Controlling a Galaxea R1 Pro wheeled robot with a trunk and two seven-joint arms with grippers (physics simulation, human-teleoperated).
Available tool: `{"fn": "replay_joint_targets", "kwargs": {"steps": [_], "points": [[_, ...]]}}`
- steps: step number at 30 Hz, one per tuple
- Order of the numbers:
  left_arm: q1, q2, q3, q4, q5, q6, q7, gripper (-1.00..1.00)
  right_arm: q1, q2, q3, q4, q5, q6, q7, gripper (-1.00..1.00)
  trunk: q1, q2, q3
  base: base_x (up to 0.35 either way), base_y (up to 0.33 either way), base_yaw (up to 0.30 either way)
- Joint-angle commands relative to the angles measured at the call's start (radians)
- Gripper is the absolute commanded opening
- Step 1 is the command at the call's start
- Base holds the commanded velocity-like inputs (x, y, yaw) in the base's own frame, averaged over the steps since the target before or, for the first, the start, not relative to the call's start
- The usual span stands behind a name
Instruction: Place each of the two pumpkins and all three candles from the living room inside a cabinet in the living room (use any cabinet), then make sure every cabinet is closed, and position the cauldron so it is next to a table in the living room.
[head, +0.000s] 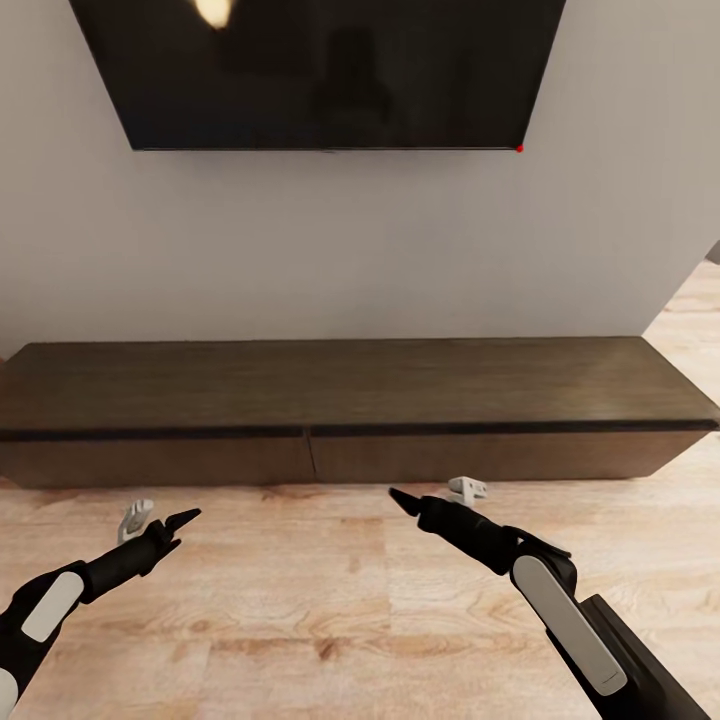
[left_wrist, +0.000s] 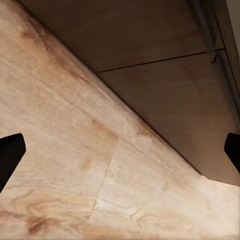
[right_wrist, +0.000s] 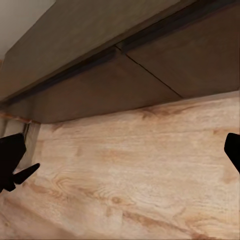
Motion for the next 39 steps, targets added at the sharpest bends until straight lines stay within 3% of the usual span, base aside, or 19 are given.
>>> {"fn": "replay_joint_targets", "kwargs": {"steps": [1,5,9,20,23,28,32,35,39], "points": [[-0.001,0.0,0.002,0.0,0.004,0.008,-0.002,1.0,-0.001,-0.001,0.001,-0.001,-0.007,0.002,0.005,1.0,0.004,-0.008,-0.004,0.0,0.0,0.0],[0.0,0.001,0.002,0.0,0.004,0.008,-0.063,1.0,-0.001,-0.006,0.0,-0.002,-0.02,0.004,0.108,1.0,0.019,-0.036,-0.016,0.0,0.0,0.0],[0.001,0.002,0.003,0.008,0.002,0.008,-0.152,1.0,-0.001,-0.008,-0.001,0.0,-0.067,0.011,0.179,1.0,0.034,-0.064,-0.029,0.0,0.0,0.0],[0.001,0.003,0.003,0.012,0.005,0.017,-0.193,1.0,-0.001,-0.008,0.0,0.007,-0.088,0.01,0.202,1.0,0.077,-0.141,-0.063,0.0,0.0,0.0],[0.001,0.003,0.019,0.007,0.006,0.039,-0.194,1.0,-0.001,-0.007,0.0,0.006,-0.088,0.01,0.202,1.0,0.088,-0.162,-0.073,0.0,0.0,0.0],[-0.004,0.008,0.07,-0.012,0.004,0.091,-0.193,1.0,-0.001,0.0,0.001,0.01,-0.079,0.009,0.199,1.0,0.107,-0.197,-0.089,0.0,0.0,0.0],[-0.006,0.032,0.159,-0.049,0.006,0.111,-0.191,1.0,-0.001,0.001,0.003,0.011,-0.074,0.005,0.194,1.0,0.123,-0.225,-0.101,0.0,0.0,0.0],[-0.007,0.037,0.229,-0.055,0.005,0.127,-0.191,1.0,-0.001,-0.002,0.002,0.006,-0.073,0.009,0.193,1.0,0.134,-0.246,-0.11,0.0,0.0,0.0],[-0.007,0.037,0.291,-0.057,0.005,0.133,-0.189,1.0,-0.001,-0.001,0.001,0.007,-0.074,0.019,0.191,1.0,0.149,-0.274,-0.123,0.0,0.0,0.0]]}}
